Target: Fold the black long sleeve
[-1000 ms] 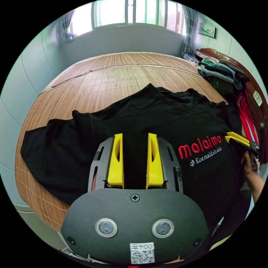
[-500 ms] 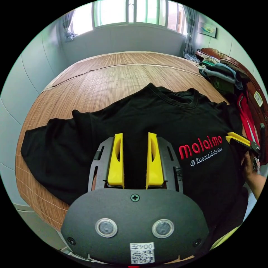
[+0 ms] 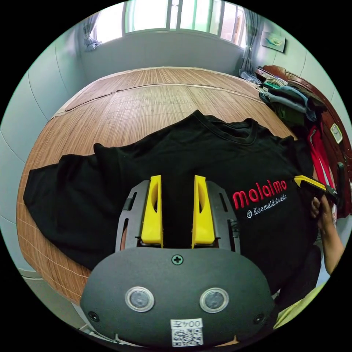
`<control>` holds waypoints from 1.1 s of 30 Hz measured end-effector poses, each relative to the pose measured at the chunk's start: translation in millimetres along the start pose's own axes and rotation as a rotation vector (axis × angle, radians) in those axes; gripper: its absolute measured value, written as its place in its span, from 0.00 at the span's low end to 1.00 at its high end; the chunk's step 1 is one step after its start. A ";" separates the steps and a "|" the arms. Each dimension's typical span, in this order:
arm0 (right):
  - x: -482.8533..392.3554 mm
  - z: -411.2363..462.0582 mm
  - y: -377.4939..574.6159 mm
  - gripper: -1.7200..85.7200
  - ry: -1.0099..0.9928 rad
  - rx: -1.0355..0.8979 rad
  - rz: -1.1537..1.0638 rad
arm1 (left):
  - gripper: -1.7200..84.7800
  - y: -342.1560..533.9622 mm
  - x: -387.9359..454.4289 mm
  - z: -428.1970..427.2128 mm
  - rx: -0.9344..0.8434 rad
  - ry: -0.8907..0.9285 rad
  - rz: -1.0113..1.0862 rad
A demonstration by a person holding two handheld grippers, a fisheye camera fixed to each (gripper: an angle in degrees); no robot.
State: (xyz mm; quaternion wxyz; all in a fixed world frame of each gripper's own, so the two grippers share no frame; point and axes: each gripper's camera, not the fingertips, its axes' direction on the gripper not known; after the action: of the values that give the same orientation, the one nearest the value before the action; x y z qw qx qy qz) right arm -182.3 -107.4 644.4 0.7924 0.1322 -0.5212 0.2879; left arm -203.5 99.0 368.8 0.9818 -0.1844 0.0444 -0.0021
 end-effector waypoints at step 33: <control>53.1 197.8 -215.7 0.11 -0.343 -0.069 -0.322 | 0.15 -203.2 -27.0 141.3 0.007 0.387 0.191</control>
State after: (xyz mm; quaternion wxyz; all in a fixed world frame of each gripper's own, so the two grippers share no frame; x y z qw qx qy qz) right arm -187.1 -363.7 795.2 0.7320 0.2337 -0.6299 0.1133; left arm -215.5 -38.7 575.8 0.9513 -0.1723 0.2496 0.0555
